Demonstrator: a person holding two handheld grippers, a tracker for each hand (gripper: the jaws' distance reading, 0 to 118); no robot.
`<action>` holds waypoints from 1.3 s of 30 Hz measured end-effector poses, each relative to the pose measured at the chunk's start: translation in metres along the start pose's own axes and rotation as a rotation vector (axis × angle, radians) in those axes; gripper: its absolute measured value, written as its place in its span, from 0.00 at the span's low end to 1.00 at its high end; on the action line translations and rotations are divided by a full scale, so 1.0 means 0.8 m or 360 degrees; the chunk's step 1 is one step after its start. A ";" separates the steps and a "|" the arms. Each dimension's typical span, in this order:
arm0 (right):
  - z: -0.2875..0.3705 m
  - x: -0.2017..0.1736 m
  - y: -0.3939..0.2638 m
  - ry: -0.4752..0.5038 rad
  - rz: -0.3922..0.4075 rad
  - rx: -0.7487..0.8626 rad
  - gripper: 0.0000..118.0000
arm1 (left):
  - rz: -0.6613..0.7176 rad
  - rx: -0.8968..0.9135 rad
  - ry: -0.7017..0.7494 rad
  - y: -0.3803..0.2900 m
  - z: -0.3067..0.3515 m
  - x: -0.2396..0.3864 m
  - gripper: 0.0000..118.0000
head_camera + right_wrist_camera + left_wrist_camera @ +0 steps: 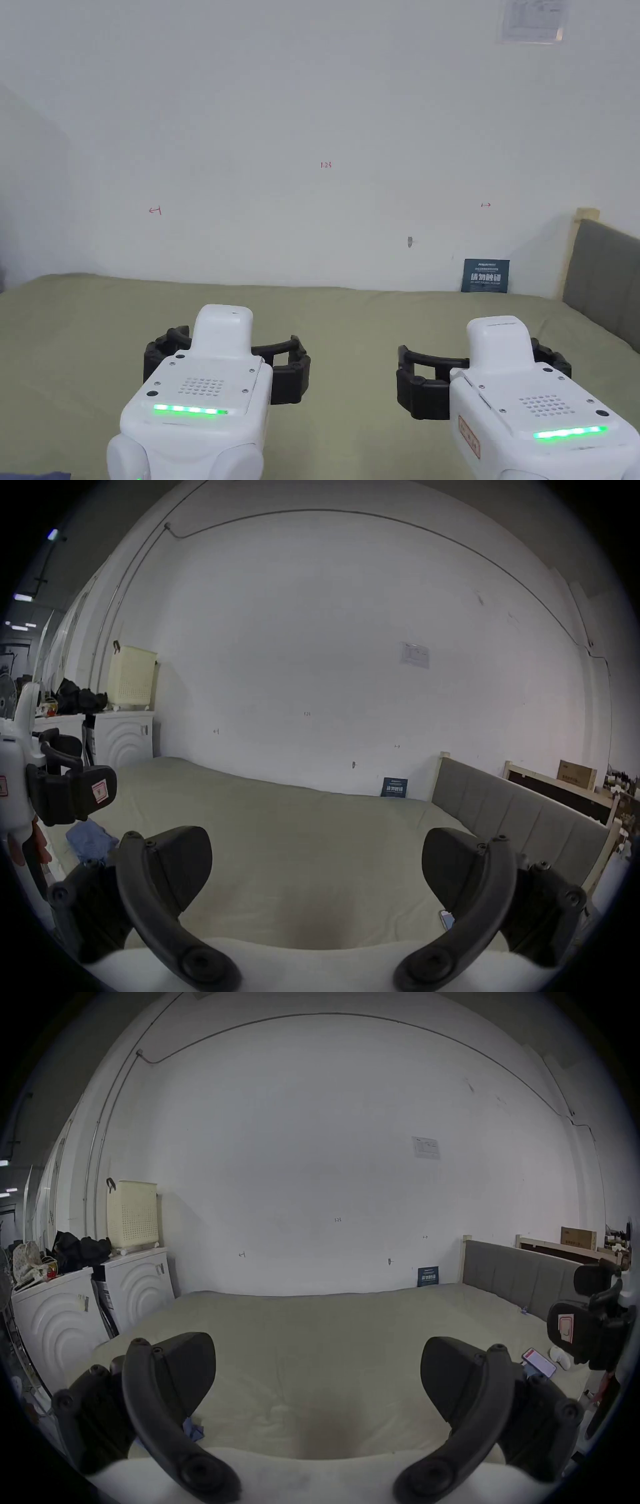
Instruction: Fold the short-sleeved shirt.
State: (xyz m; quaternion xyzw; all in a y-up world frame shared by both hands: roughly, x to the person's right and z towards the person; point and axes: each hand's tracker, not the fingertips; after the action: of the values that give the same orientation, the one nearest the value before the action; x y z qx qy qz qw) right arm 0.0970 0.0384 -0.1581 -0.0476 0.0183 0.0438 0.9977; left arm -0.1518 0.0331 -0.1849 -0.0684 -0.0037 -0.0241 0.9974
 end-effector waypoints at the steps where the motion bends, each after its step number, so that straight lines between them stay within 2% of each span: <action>1: 0.001 0.002 0.002 0.0011 -0.0043 -0.0021 1.00 | 0.0011 -0.0010 -0.0007 0.002 0.001 -0.002 1.00; 4: 0.005 0.002 0.006 0.0005 -0.0056 -0.0018 1.00 | -0.0009 0.0004 0.0006 0.003 0.006 0.001 1.00; 6: 0.008 -0.002 0.007 -0.0037 -0.0018 0.0005 1.00 | -0.0021 0.0012 0.0017 0.004 0.007 0.000 1.00; 9: 0.009 0.002 0.011 -0.0012 0.0004 -0.0010 1.00 | -0.0013 0.0006 0.0011 0.007 0.007 -0.003 1.00; 11: 0.005 0.002 0.012 -0.0133 -0.0001 -0.0077 1.00 | 0.0003 0.0005 0.0018 0.009 0.008 -0.006 1.00; 13: 0.004 0.002 0.008 -0.0212 0.0066 -0.0021 1.00 | 0.0018 0.0006 0.0015 0.010 0.009 -0.009 1.00; 15: 0.005 0.007 0.006 -0.0175 0.0044 -0.0003 1.00 | 0.0019 0.0002 0.0007 0.012 0.009 -0.010 1.00; 17: 0.005 0.013 0.007 -0.0081 -0.0059 0.0004 1.00 | 0.0017 0.0000 0.0005 0.011 0.008 -0.011 1.00; 19: 0.005 0.016 0.006 -0.0079 -0.0109 0.0003 1.00 | 0.0018 -0.0001 0.0006 0.012 0.008 -0.012 1.00; 30: 0.003 0.000 0.007 -0.0129 -0.0034 -0.0064 1.00 | 0.0028 -0.0001 -0.0028 0.012 0.008 -0.010 1.00; 35: 0.002 -0.003 0.008 -0.0089 -0.0037 -0.0082 1.00 | 0.0041 -0.0006 -0.0042 0.014 0.009 -0.008 1.00; 39: 0.000 -0.001 0.009 -0.0072 -0.0100 -0.0107 1.00 | 0.0037 -0.0006 -0.0050 0.014 0.009 -0.007 1.00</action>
State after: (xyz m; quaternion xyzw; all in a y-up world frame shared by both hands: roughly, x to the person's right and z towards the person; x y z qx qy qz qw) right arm 0.0953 0.0454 -0.1587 -0.0808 -0.0071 0.0142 0.9966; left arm -0.1569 0.0452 -0.1792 -0.0707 -0.0187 -0.0115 0.9973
